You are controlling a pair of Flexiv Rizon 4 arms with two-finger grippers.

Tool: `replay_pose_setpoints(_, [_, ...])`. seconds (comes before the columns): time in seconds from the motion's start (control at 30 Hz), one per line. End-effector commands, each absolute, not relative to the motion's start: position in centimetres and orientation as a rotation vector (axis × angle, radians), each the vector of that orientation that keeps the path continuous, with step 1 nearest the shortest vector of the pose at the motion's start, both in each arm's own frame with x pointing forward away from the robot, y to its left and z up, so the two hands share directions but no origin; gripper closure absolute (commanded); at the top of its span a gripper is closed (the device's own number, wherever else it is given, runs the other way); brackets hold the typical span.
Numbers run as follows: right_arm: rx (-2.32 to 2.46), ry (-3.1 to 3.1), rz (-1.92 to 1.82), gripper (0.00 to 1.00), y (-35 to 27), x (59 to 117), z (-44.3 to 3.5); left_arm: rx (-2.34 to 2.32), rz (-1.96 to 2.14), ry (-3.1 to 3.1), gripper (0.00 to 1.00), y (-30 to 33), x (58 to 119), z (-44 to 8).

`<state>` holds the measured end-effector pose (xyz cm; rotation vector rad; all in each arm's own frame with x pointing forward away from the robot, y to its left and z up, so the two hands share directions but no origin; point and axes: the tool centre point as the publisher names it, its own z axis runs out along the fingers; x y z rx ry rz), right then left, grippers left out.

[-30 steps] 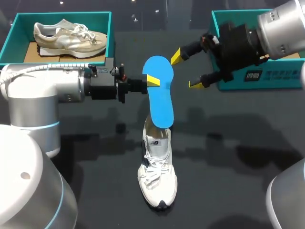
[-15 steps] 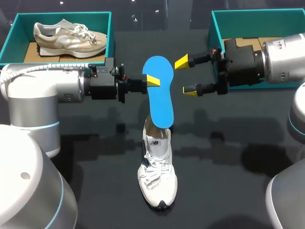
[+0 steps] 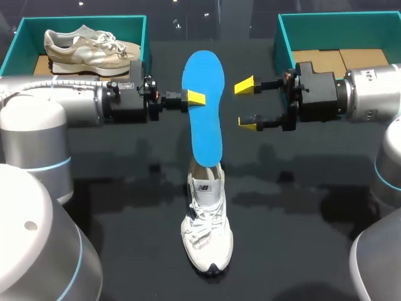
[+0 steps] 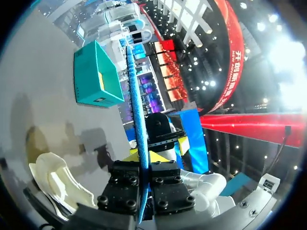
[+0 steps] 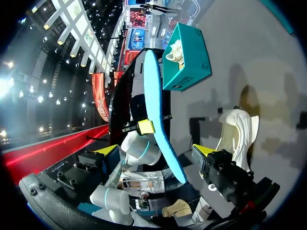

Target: Take the shoe out of the shoebox, open the shoe tongue, remove and reinsert the insole, then place the shoe into the shoebox

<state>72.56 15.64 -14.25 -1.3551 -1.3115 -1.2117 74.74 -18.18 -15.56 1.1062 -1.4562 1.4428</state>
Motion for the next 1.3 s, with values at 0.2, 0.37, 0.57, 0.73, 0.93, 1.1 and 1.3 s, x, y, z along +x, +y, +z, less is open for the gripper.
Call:
replay_pose_setpoints(0.2, [-1.339,-1.284,-1.201,0.00,15.5,73.1,-14.4,0.619,1.978,-1.926,1.00,-16.6,73.4,-13.5])
replay_pose_setpoints(0.37, [-1.339,-1.284,-1.201,0.00,15.5,73.1,-14.4,0.449,2.135,-2.073,1.00,-16.5,74.0,-13.5])
replay_pose_setpoints(0.57, [-1.339,-1.284,-1.201,0.00,15.5,73.1,-14.4,0.449,2.135,-2.073,1.00,-16.5,74.0,-13.5])
replay_pose_setpoints(0.73, [-1.339,-1.284,-1.201,0.00,15.5,73.1,-14.4,0.409,2.147,-2.088,1.00,-16.5,74.0,-13.5])
replay_pose_setpoints(0.93, [-1.339,-1.284,-1.201,0.00,15.5,73.1,-14.4,0.067,2.328,-2.193,1.00,-15.8,73.7,-12.6])
replay_pose_setpoints(1.1, [-1.339,-1.284,-1.201,0.00,15.5,73.1,-14.4,-0.236,2.464,-2.318,1.00,-15.4,73.2,-12.1])
replay_pose_setpoints(1.3, [-1.339,-1.284,-1.201,0.00,15.5,73.1,-14.4,-0.703,2.613,-2.496,1.00,-15.5,73.3,-12.4])
